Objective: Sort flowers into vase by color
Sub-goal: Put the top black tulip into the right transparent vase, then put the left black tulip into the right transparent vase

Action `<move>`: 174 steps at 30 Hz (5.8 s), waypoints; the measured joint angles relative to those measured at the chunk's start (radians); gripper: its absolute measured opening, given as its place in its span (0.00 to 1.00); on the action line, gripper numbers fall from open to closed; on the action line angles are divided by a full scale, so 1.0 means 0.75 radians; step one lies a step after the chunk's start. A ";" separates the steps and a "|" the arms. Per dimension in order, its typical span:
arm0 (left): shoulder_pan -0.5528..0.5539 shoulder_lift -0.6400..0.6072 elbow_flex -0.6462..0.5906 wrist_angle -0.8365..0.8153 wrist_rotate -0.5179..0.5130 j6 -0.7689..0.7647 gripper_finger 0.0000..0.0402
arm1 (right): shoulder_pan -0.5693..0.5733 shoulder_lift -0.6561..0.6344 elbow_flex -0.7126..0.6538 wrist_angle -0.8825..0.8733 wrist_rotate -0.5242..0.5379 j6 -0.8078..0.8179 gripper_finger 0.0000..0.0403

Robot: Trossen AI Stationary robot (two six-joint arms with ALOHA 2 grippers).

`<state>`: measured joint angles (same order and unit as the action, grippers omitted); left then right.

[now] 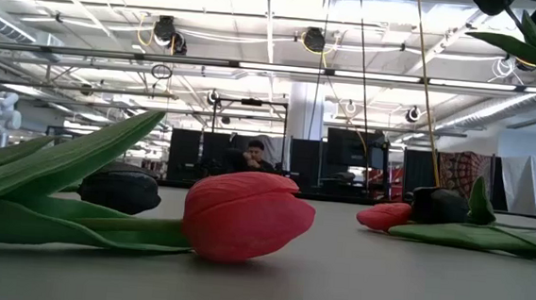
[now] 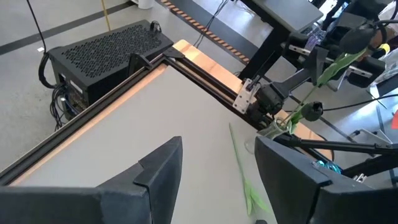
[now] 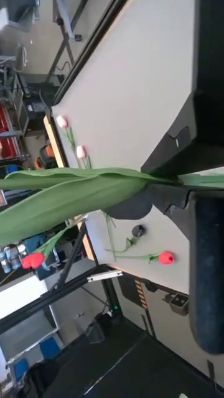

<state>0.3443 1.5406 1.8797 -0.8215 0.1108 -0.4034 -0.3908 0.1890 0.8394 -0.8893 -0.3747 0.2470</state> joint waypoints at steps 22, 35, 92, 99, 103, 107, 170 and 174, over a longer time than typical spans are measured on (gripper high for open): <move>0.000 0.000 0.000 -0.001 0.000 0.000 0.52 | 0.000 0.000 0.000 -0.066 -0.101 -0.107 0.33; 0.000 0.000 0.000 -0.002 0.000 -0.004 0.52 | 0.000 0.000 0.005 -0.213 -0.094 -0.130 0.56; -0.118 0.000 0.000 -0.378 0.025 -0.189 0.52 | -0.001 0.821 0.672 -0.191 0.532 -0.431 0.54; -0.173 0.000 0.000 -0.570 0.015 -0.189 0.52 | -0.001 0.764 0.672 -0.162 0.583 -0.428 0.54; -0.202 -0.002 -0.041 -0.605 0.011 -0.190 0.52 | -0.001 0.740 0.672 -0.163 0.609 -0.417 0.54; -0.226 0.000 -0.093 -0.604 0.007 -0.230 0.52 | -0.001 0.719 0.672 -0.165 0.611 -0.416 0.54; -0.918 0.016 -1.140 0.202 0.092 -0.772 0.52 | 0.000 0.705 0.672 -0.167 0.604 -0.520 0.54; -0.926 0.016 -1.140 0.226 0.049 -0.782 0.52 | 0.000 0.705 0.672 -0.167 0.604 -0.520 0.54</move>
<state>-0.3500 1.5524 1.0245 -0.6518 0.1476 -0.9899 -0.3908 0.7177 1.3437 -1.0145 0.0780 -0.1429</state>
